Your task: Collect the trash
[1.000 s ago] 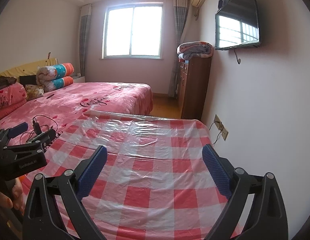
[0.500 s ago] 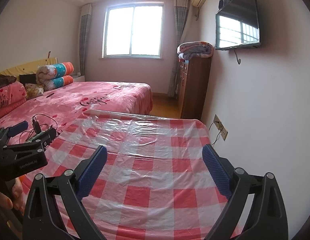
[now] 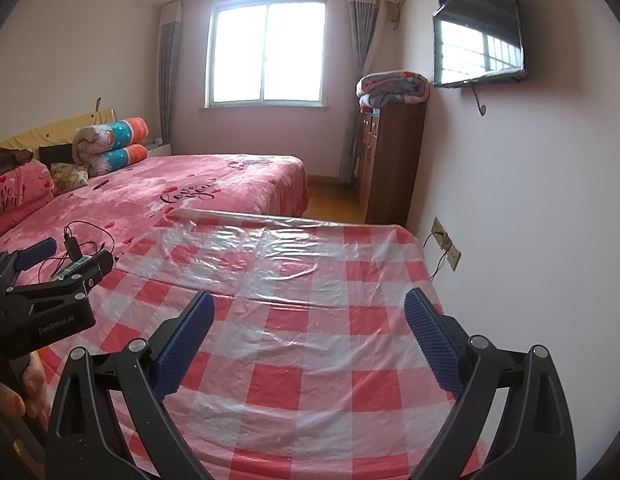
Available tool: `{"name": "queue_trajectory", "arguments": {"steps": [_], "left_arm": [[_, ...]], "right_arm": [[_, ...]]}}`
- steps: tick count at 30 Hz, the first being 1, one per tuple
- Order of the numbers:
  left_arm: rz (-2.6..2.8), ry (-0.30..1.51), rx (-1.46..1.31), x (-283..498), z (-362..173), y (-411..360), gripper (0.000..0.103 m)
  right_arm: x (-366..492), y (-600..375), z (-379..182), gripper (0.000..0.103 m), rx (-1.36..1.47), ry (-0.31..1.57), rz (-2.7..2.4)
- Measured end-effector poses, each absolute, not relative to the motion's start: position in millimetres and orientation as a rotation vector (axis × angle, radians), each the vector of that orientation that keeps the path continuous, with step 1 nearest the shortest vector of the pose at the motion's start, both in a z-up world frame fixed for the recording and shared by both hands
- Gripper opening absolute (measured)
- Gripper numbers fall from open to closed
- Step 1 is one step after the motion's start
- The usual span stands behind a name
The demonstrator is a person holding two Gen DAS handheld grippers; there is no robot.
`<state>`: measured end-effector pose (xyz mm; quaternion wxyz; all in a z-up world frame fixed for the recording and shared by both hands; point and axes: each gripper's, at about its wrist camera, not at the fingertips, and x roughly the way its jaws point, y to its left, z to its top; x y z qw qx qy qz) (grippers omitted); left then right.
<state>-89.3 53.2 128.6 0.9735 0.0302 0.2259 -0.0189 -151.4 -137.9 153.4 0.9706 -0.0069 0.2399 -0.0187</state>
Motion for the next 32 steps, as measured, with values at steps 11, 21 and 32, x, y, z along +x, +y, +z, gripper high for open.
{"name": "queue_trajectory", "arguments": {"steps": [11,21,32], "left_arm": [[-0.040,0.514,0.083,-66.2,103.7,45.0,0.099],[-0.037,0.625,0.132,-35.1,62.7,26.4,0.099],[-0.022,0.833,0.149,11.3,9.9,5.5,0.099]], "right_arm": [[-128.9,-144.2,124.8,0.095,0.010,0.542,-0.021],[-96.3,-164.6,85.4,0.095,0.082,0.641,-0.025],[-37.5,-179.6,22.7,0.095,0.154,0.868,-0.066]]}}
